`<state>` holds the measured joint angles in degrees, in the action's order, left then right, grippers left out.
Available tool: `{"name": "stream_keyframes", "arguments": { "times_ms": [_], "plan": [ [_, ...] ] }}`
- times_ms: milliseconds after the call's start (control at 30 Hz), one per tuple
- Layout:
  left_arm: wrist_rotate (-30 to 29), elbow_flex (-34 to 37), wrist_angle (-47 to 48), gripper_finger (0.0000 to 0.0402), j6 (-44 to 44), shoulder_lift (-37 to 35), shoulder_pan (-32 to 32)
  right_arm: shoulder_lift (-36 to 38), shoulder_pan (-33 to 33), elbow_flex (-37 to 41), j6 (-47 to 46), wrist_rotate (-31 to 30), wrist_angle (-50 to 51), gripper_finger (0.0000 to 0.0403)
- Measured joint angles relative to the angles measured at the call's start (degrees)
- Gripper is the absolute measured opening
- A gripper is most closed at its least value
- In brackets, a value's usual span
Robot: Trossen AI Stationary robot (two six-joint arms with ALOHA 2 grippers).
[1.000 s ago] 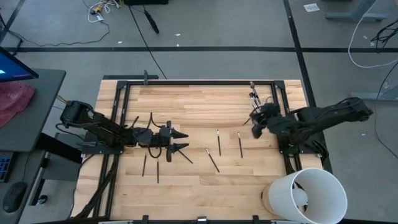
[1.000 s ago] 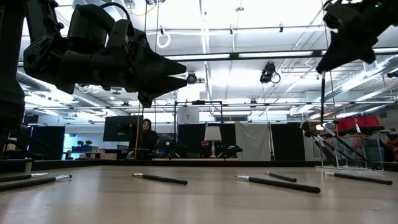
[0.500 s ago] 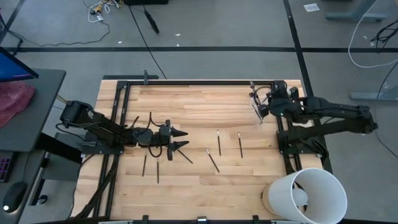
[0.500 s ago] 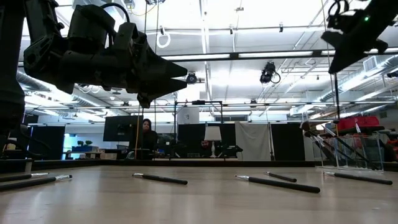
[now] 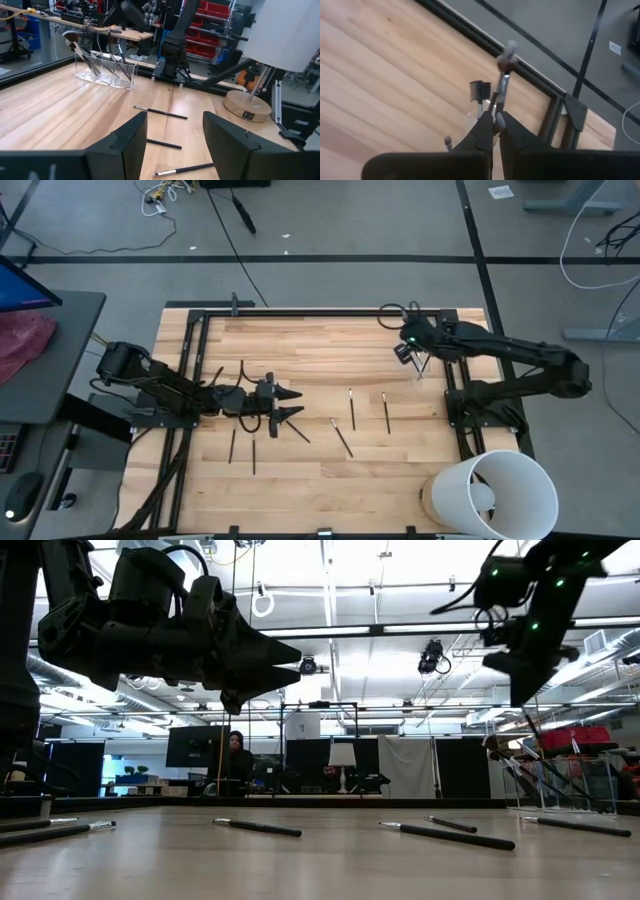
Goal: Put items in baskets/containers
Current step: Put the eyeshadow brush into the transparent organizer
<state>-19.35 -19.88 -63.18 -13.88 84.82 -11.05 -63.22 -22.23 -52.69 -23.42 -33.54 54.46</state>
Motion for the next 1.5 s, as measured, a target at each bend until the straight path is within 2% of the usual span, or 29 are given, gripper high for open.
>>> {"name": "stream_keyframes", "arguments": {
  "times_ms": [300,633,933,1500],
  "plan": [
    [0.02,0.00,0.03,0.0195,-0.51,0.04,-0.07,-5.92,-2.85,0.00,4.52,3.72,-4.68,0.0007],
    [0.02,0.00,0.02,0.0195,-0.46,0.04,-0.52,-6.06,-4.32,0.26,4.44,5.70,-5.27,0.0007],
    [0.04,0.00,0.04,0.0195,-0.43,0.04,-1.46,-6.08,-6.45,5.41,4.02,7.07,-8.08,0.0010],
    [0.04,0.00,0.04,0.0195,-0.31,0.04,-1.33,-6.08,-6.50,5.55,4.36,8.74,-9.48,0.0016]
  ]
}}
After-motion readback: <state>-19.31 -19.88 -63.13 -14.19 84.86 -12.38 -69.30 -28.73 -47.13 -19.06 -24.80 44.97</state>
